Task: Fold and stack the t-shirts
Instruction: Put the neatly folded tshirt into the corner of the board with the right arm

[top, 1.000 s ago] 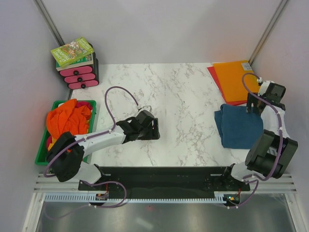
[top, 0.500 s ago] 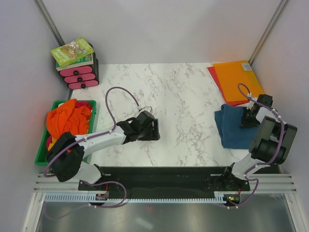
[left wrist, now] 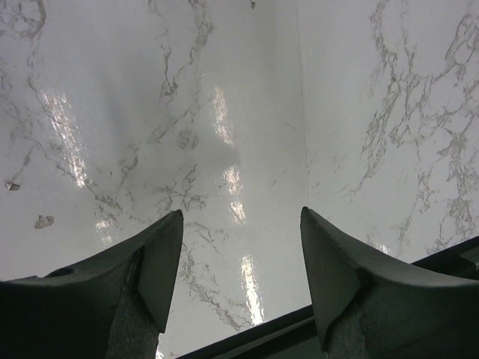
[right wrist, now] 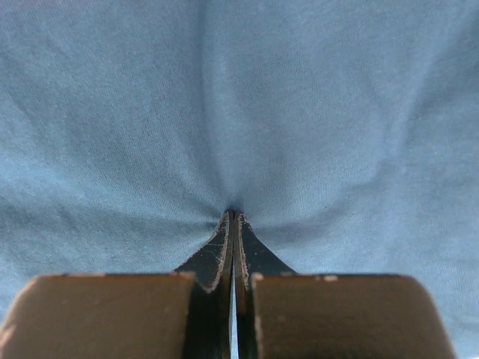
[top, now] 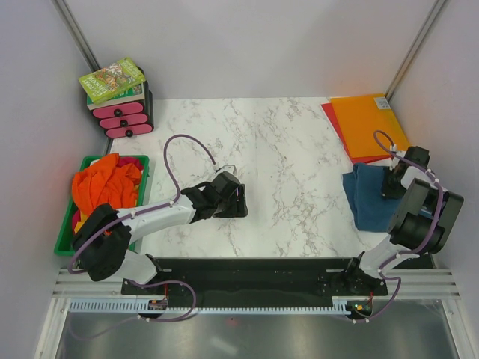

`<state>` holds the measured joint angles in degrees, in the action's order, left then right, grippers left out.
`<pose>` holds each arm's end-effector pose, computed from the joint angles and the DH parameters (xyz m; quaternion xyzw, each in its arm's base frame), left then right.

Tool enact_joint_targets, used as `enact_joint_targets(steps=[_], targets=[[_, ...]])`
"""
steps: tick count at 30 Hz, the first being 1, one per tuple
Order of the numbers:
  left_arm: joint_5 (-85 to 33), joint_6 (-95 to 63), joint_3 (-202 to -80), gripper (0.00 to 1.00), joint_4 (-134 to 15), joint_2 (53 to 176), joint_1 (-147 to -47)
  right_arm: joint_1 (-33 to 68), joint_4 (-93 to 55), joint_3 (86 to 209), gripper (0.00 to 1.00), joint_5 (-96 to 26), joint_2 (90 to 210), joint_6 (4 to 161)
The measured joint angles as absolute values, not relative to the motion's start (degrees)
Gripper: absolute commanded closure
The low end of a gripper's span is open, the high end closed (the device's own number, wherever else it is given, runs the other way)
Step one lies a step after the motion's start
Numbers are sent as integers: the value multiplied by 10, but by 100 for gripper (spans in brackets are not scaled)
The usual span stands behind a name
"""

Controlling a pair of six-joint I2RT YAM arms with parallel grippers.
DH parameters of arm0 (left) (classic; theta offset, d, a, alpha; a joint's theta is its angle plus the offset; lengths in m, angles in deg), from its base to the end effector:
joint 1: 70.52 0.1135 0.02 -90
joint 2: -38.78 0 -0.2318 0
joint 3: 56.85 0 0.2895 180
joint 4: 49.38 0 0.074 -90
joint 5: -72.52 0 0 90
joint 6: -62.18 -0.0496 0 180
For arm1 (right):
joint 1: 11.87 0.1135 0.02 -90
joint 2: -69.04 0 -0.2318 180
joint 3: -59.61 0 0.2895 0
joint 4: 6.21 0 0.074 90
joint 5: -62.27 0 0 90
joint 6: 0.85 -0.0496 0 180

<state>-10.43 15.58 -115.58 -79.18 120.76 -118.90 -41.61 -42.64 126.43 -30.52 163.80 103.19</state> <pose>0.2222 -0.2410 0.1303 0.0217 0.9466 -0.1865 0.2620 0.3037 -0.1707 0.0975 0.1278 0.9664 -0.0606 0.2146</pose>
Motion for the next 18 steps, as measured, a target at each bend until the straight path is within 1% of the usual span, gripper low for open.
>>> enact_joint_targets(steps=[1, 2, 3, 4, 5, 7, 8, 9, 14, 15, 18], targets=[[-104, 156, -1156, 29, -792, 1208, -1189, -418, -425, 1265, 100, -302, 1639, 1035], [-105, 156, -1156, 29, -792, 1208, -1189, -421, -425, 1265, 94, -301, 1639, 1038], [-105, 156, -1156, 29, -792, 1208, -1189, -422, -425, 1266, 87, -301, 1639, 1040], [-105, 156, -1156, 28, -792, 1208, -1190, -425, -426, 1266, 76, -305, 1638, 1042], [-105, 156, -1156, 28, -792, 1208, -1190, -426, -426, 1266, 54, -314, 1635, 1044], [-105, 156, -1156, 25, -792, 1208, -1192, -434, -430, 1260, 33, -349, 1613, 1047], [-104, 156, -1156, 25, -792, 1208, -1193, -436, -432, 1256, 5, -362, 1595, 1044], [-103, 156, -1156, 24, -792, 1207, -1195, -438, -443, 1250, 2, -390, 1555, 1046], [-98, 156, -1156, 25, -793, 1203, -1202, -438, -469, 1271, 2, -488, 1396, 1033], [-95, 156, -1156, 26, -793, 1202, -1204, -435, -476, 1283, 2, -505, 1369, 1032], [-85, 164, -1156, 27, -801, 1199, -1212, -419, -493, 1306, 2, -542, 1308, 1028]])
